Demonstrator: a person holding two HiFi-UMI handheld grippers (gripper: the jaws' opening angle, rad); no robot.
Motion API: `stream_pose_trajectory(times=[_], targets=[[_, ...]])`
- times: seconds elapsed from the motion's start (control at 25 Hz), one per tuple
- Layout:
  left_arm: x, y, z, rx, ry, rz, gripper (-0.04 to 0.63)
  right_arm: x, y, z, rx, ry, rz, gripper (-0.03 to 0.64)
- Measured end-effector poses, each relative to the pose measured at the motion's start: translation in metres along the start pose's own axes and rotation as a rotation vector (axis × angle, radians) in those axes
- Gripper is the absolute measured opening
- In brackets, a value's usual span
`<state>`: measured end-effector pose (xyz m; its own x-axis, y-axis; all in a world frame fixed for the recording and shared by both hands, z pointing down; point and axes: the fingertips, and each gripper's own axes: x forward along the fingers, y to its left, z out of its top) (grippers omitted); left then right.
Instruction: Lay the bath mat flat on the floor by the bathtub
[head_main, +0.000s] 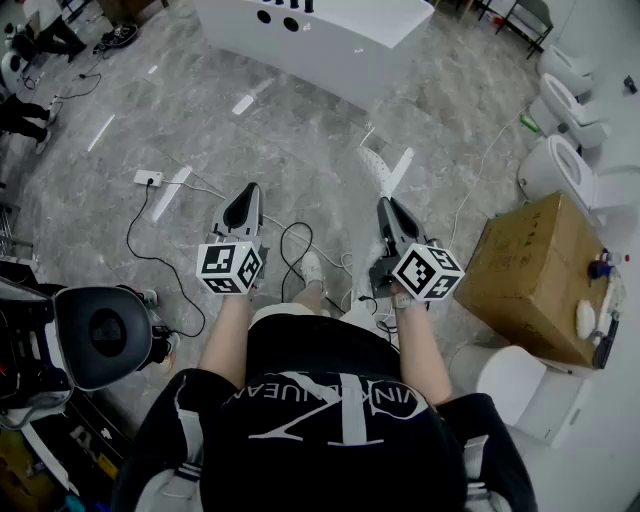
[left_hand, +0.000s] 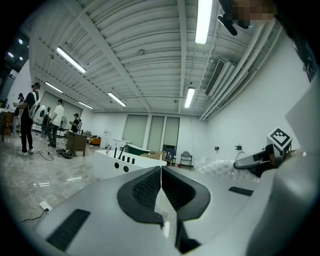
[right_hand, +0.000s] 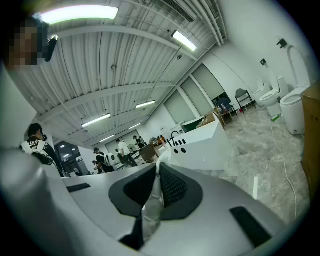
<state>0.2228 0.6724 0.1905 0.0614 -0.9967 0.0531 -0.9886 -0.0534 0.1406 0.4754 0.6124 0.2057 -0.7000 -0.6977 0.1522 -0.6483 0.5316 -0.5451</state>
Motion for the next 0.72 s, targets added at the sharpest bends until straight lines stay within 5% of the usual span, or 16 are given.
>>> stream_pose_trajectory(times=[0.4,0.72], targets=[[0.02,0.007,0.009,-0.005,-0.004,0.027,0.021,0.028,-0.013,0.019,0.002,0.002,-0.001,0.037],[0.068,0.056,-0.003,-0.032,0.047,0.078,0.021,0.085,-0.03,0.026,0.104,0.007,0.015,0.037]])
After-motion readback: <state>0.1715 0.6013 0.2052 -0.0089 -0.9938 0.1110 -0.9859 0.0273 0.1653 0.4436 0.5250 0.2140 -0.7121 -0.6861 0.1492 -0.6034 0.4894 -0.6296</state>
